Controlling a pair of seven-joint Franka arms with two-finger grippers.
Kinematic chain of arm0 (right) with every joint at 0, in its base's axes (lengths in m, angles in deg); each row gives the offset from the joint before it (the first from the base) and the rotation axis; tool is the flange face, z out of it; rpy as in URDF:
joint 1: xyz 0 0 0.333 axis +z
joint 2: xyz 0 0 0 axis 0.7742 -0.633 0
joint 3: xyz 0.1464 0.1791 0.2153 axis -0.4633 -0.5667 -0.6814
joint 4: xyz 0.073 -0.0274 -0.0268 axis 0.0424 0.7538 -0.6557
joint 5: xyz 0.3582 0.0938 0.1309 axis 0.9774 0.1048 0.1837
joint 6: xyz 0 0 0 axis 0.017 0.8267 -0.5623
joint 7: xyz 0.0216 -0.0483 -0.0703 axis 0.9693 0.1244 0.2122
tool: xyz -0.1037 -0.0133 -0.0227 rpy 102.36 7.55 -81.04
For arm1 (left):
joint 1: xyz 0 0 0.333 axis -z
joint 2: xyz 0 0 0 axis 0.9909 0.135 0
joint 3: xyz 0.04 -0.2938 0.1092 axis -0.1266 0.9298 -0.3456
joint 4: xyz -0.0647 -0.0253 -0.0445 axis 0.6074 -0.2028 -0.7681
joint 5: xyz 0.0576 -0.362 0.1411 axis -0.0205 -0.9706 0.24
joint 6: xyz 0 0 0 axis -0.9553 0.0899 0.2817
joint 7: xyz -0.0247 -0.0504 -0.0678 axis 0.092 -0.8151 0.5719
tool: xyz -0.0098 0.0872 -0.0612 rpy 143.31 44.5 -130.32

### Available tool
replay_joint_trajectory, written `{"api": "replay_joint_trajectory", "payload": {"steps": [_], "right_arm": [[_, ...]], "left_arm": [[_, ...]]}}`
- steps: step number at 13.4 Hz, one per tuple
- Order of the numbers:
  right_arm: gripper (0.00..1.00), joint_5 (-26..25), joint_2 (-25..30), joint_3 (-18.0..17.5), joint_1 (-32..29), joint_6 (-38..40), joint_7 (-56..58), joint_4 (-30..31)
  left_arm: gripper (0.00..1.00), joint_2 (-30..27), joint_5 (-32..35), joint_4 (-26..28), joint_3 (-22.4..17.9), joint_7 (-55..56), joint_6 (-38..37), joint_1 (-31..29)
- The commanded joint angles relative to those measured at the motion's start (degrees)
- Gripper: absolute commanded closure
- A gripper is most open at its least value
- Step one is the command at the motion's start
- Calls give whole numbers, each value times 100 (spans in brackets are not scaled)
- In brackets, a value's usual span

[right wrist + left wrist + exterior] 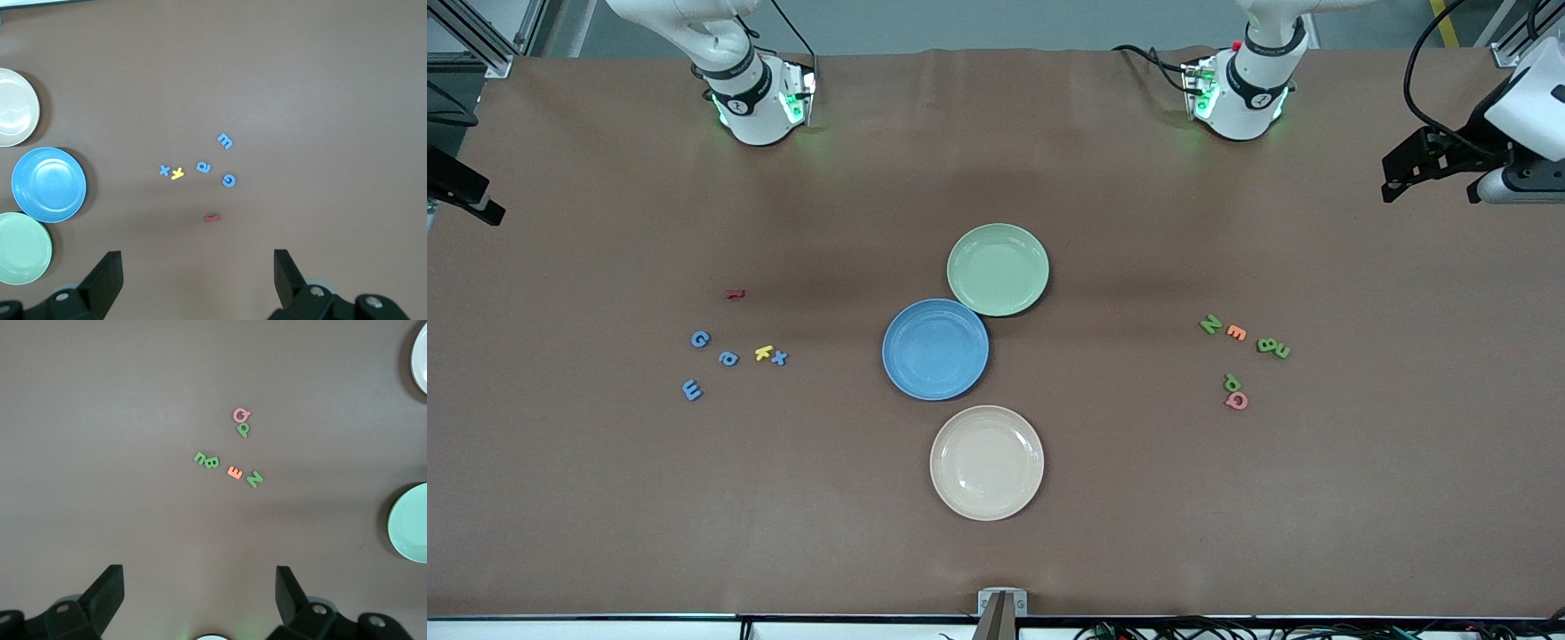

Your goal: Sort letters by color into matching plates

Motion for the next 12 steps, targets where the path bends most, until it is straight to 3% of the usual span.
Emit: {"api": "replay_joint_trajectory", "payload": {"steps": [1,8,10,12], "right_arm": [[0,55,31,-53,-60,71,-9,-40],[0,55,-82,-62,54,448,-35,117],[0,55,-258,-62,334,152,-62,616],[0,63,-267,-79,511,-829,-70,1590]], "left_arm": [[0,77,-54,-145,11,8,-120,-22],[0,489,42,-145,11,-10,-102,-13],[0,717,104,-93,-6,43,-6,-39],[0,824,183,187,-15,157,309,-65]]}}
